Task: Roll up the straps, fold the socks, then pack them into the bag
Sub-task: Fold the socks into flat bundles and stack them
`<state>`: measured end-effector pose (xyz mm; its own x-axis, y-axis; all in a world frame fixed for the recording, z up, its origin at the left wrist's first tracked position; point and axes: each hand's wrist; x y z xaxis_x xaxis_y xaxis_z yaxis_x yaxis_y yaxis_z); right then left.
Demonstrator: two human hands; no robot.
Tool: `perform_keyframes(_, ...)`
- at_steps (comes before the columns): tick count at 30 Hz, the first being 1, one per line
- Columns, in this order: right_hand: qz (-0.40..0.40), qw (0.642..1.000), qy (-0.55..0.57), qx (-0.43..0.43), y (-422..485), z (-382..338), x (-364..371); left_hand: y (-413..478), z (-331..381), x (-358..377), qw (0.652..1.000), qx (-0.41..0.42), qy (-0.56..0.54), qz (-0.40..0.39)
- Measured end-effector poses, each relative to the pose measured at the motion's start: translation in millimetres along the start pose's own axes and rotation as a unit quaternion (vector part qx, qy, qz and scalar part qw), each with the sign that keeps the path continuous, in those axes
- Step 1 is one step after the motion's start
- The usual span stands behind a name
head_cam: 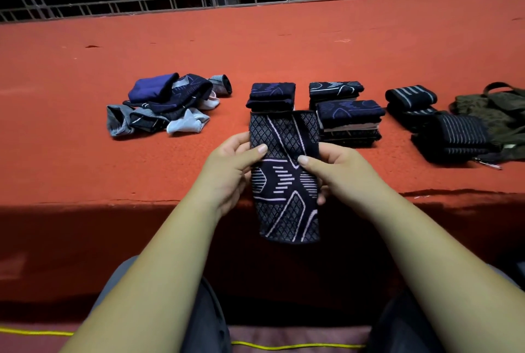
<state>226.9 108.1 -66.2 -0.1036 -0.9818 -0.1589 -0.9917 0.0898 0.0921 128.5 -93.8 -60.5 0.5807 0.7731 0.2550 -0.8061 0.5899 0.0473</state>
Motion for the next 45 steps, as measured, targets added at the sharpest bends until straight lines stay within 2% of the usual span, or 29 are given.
perform_keyframes(4,0.065,0.997,0.028,-0.013,0.9,2.6,-0.8,-1.4,-0.3,1.9,0.997,-0.041,0.039,-0.06)
perform_keyframes(6,0.077,0.997,0.028,-0.011,1.5,3.0,-3.2,-1.0,-3.5,3.3,0.995,-0.044,0.068,-0.054)
perform_keyframes(10,0.064,0.998,-0.011,0.009,1.3,-0.3,-7.8,1.9,-5.2,2.4,0.997,-0.036,0.07,-0.017)
perform_keyframes(20,0.039,0.997,0.069,0.017,4.4,-0.1,-10.0,10.5,-5.1,-9.9,0.998,-0.02,0.055,-0.007)
perform_keyframes(29,0.046,0.989,0.134,0.042,12.6,5.3,-12.1,17.4,-7.8,-15.3,0.999,-0.05,0.012,0.005)
perform_keyframes(35,0.028,0.986,0.157,0.043,11.1,5.2,-16.5,10.8,-2.4,-11.6,0.999,-0.046,0.008,-0.018)
perform_keyframes(40,-0.008,0.994,0.104,0.027,6.0,8.1,-15.6,11.2,-1.4,-10.0,0.999,-0.037,-0.018,0.003)
perform_keyframes(45,0.015,0.996,0.082,0.028,5.7,10.0,-16.2,7.1,-6.0,-10.0,0.997,-0.047,-0.03,-0.048)
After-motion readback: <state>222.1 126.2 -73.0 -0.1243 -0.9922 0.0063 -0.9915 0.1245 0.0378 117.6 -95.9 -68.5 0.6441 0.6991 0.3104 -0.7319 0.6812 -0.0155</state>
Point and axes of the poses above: each hand's wrist, its own y-axis towards the middle knuckle, its own x-axis out of the palm, z = x × y, and after that the axes turned 5 degrees about -z, right-handed
